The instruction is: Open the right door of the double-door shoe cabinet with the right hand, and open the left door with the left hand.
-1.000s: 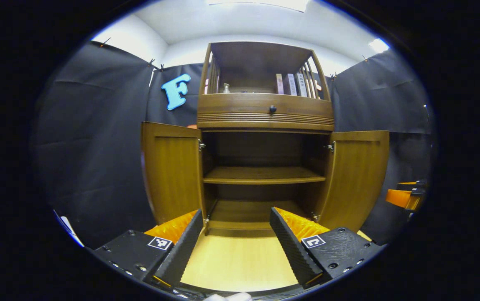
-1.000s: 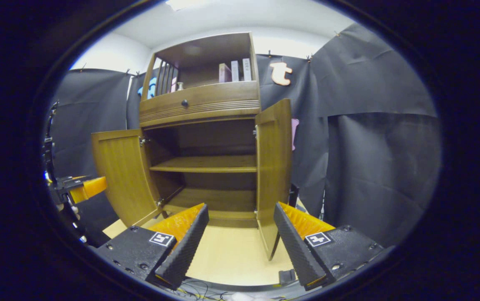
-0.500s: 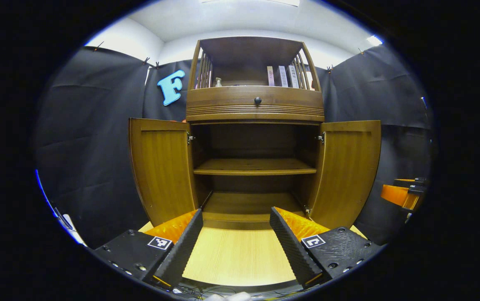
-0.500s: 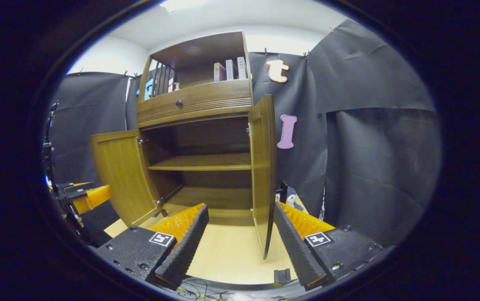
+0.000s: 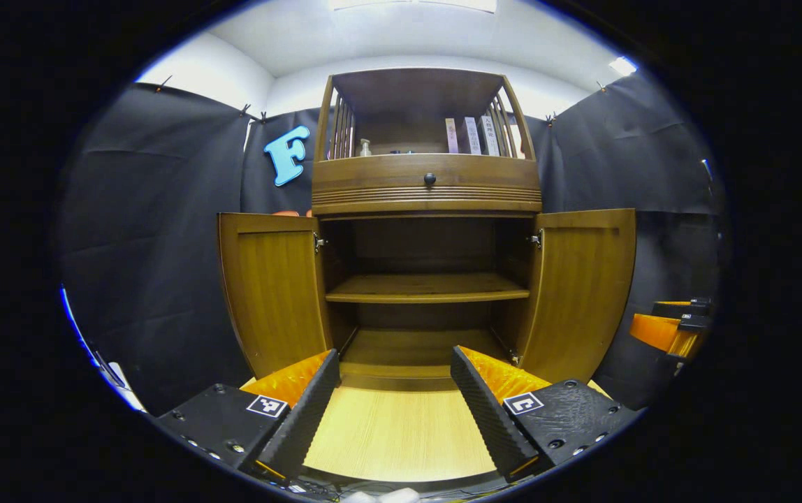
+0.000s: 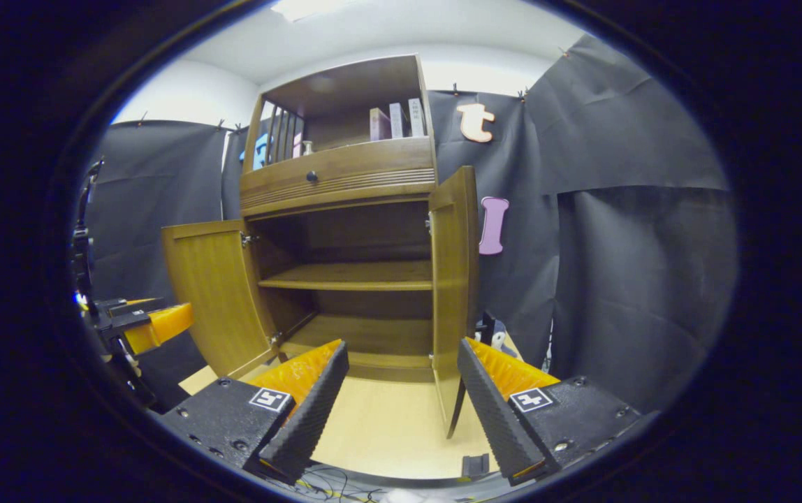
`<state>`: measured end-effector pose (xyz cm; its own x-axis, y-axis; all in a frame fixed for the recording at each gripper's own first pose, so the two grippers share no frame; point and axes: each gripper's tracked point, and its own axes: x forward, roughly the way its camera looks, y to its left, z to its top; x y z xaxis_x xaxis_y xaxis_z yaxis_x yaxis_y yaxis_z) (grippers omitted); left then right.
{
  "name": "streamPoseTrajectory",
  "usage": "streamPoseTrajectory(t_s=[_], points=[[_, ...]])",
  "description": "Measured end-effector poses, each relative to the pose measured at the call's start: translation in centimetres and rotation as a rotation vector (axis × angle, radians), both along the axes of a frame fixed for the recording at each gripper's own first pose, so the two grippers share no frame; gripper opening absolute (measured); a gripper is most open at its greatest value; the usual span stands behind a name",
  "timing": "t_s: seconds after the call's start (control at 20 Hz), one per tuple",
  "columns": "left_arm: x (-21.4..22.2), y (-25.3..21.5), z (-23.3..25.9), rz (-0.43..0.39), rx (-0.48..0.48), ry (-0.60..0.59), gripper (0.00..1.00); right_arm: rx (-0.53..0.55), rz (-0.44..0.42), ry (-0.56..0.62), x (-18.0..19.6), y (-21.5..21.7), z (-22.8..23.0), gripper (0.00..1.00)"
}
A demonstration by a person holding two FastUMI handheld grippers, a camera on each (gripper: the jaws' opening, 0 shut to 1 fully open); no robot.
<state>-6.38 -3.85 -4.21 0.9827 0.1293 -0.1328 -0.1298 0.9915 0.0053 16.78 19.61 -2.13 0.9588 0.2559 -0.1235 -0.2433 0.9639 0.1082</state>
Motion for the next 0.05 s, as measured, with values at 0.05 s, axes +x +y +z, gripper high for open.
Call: streamPoseTrajectory(t_s=[0.05], points=[[0.04, -0.02, -0.09, 0.000, -0.008, 0.001, 0.96, 0.002, 0.003, -0.002, 0.10, 0.17, 0.06, 0.99]])
